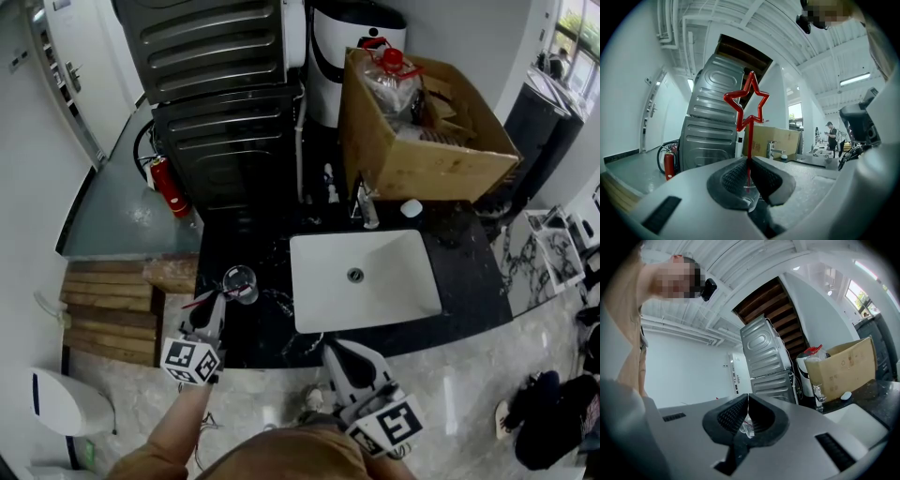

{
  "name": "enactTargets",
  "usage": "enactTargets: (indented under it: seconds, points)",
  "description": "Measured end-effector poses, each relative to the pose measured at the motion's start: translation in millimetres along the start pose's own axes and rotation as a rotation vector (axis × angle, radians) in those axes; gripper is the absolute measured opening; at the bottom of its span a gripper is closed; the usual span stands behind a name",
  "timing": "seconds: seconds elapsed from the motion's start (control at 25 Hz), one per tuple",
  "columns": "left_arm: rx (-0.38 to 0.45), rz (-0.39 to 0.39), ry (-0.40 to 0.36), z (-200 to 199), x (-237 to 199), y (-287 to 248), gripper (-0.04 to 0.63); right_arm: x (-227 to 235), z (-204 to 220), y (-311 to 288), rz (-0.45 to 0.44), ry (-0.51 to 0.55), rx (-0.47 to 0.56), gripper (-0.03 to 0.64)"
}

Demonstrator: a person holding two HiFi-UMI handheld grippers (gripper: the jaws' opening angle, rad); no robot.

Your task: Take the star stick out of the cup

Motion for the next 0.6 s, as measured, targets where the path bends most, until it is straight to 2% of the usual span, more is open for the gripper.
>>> enactTargets:
  seconds: [0.6]
  points:
    - [0.067,0.011,-0.023,-34,6,29,0.015,-19,-2,-10,-0.058,-0.021,0.013,0.002]
Point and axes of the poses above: the fingertips, and each gripper's own axes: y backward along the fingers, x to its right, z out of its underside, the point moved 3 cm from there along y, backward along the fingers, and after that the axes turned 6 degrees about y, right-handed, at the moved point
